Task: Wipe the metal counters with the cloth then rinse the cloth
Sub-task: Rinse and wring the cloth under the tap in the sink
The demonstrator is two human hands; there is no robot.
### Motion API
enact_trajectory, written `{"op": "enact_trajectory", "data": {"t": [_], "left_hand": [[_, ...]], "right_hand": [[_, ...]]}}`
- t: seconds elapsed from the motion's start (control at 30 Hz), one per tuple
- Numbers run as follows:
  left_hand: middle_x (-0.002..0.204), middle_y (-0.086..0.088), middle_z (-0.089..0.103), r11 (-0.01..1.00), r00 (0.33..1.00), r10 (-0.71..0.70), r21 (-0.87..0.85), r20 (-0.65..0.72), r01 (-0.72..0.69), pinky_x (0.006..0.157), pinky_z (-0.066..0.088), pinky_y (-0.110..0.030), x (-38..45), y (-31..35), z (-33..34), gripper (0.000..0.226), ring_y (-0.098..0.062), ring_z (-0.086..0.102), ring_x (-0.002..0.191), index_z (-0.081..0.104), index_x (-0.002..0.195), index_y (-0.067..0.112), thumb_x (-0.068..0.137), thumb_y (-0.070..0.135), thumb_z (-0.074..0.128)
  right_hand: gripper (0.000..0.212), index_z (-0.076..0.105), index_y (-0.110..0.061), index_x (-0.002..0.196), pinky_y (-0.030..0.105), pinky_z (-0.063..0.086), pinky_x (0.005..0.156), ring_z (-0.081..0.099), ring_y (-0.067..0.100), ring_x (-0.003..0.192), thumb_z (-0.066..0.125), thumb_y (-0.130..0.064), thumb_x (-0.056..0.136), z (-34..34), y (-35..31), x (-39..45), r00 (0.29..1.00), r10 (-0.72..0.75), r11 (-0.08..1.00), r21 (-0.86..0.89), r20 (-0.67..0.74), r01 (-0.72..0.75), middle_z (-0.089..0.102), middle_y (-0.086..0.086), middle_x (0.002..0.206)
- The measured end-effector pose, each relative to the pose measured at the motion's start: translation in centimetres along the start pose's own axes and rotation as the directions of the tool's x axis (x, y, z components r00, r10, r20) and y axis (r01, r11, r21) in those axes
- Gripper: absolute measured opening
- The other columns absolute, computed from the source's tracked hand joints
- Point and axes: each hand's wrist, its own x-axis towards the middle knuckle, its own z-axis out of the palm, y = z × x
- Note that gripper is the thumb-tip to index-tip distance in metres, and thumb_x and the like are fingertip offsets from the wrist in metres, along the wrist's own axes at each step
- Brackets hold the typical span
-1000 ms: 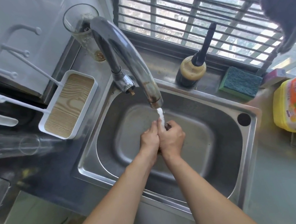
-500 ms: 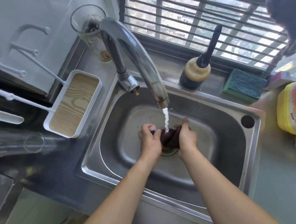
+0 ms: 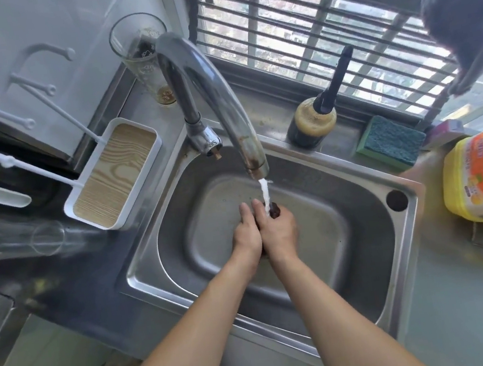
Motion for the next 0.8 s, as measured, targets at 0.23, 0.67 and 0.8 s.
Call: {"op": "enact_trajectory", "data": {"t": [0.23, 0.67, 0.8], "left_hand": [[0.075, -0.014, 0.073, 0.957, 0.985, 0.173, 0.231, 0.023, -0.173, 0.082, 0.057, -0.053, 1.4, -1.2, -0.8, 0.064, -0.028, 0.069, 0.078, 0.069, 0.067, 0.015, 0.078, 0.07, 0.039], [0.117, -0.002, 0.051, 0.603, 0.827, 0.53, 0.603, 0.187, -0.523, 0.085, 0.033, -0.005, 2.2, -1.4, -3.5, 0.035, -0.01, 0.047, 0.102, 0.062, 0.118, 0.022, 0.087, 0.005, 0.058], [0.118, 0.002, 0.057, 0.666, 0.85, 0.504, 0.557, 0.155, -0.496, 0.09, 0.044, -0.022, 2.2, -1.4, -4.0, 0.05, -0.015, 0.056, 0.105, 0.052, 0.126, 0.03, 0.082, 0.013, 0.067]], "right_hand": [[0.049, 0.067, -0.009, 0.07, 0.037, 0.054, 0.079, 0.068, 0.033, 0.082, 0.063, -0.051, 0.094, -1.8, -0.3, 1.0, 0.984, 0.176, 0.976, 0.137, -0.032, -0.17, 0.074, 0.013, 0.082], [0.046, 0.059, -0.016, 0.12, 0.04, 0.06, 0.085, 0.072, 0.025, 0.096, 0.081, -0.01, 0.08, -0.8, 2.7, 0.3, 0.945, 0.101, 0.85, 0.466, 0.311, -0.244, 0.074, 0.01, 0.106], [0.041, 0.066, -0.007, 0.105, 0.032, 0.055, 0.072, 0.069, 0.024, 0.086, 0.077, -0.015, 0.067, -1.1, 2.5, 0.4, 0.95, 0.004, 0.858, 0.487, 0.312, -0.164, 0.074, 0.01, 0.092]]}}
